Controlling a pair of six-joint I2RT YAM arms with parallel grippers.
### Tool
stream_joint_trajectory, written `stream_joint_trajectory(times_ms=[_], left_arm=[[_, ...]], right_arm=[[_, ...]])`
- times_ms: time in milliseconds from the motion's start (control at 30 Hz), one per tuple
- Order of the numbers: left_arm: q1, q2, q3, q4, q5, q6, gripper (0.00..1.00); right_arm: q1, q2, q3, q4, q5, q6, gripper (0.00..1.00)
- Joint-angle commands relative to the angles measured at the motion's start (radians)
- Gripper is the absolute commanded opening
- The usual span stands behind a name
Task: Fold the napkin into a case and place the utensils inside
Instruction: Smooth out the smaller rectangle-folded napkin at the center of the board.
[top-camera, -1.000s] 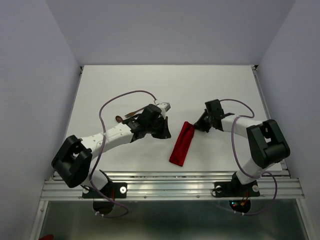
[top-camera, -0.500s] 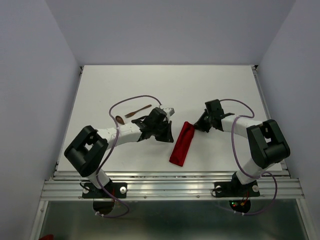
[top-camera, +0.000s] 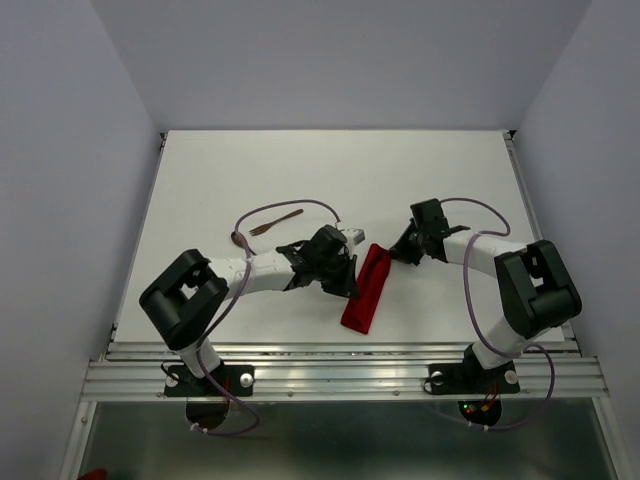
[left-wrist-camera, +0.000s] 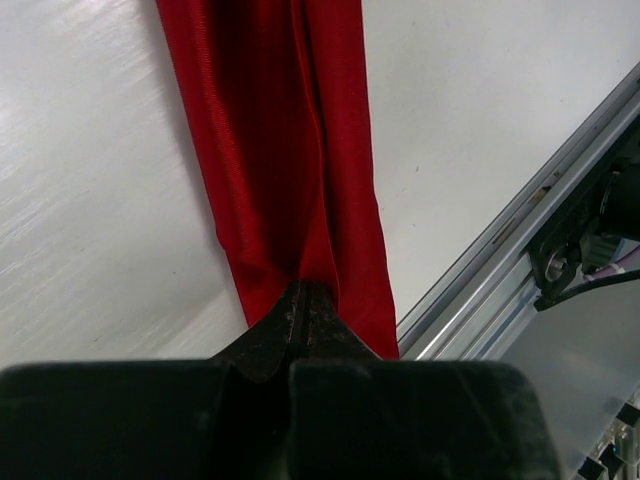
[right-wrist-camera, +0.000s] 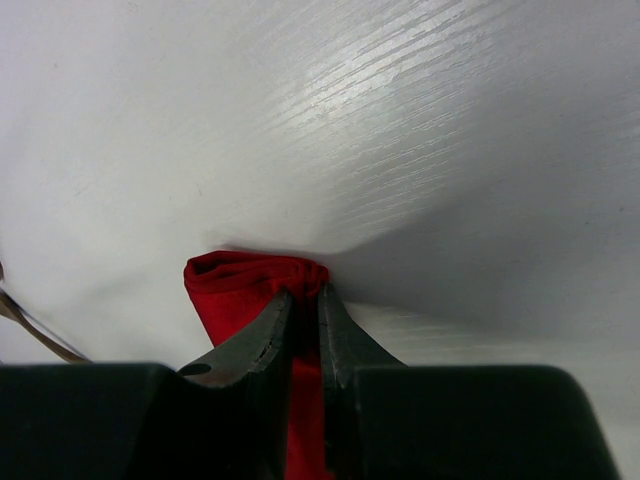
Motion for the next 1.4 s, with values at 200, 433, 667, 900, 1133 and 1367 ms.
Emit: stream_joint_trajectory(times_ms=[200,433,667,900,1133,1367], left_arm=[[-0.041,0.038,0.025,0.143,0.084,-0.021,0.00],[-0.064,0.098,0.046,0.153,0.093,-0.003,0.00],[-0.064,0.107,0.045,0.150,0.095,-0.001,0.00],[-0.064,0.012,0.057,0.100,0.067,0.034,0.00],[-0.024,-0.049,0.062,0.100,0.056,0.034,0.00],[-0.012,0.107,0.112,0.090,0.029,-0.006,0.00]], right_arm=[[0.001,-0.013,0.014,-0.063,0.048,-0.037,0.01],[0.001,-0.020,0.003,-0.049,0.033,-0.043,0.01],[0.001,-0.043,-0.006,-0.063,0.048,-0.056,0.08],[0.001,-0.043,-0.009,-0.066,0.048,-0.065,0.10],[0.001,-0.042,-0.014,-0.057,0.045,-0.091,0.08],[0.001,-0.019,-0.006,-0.034,0.005,-0.135,0.08]])
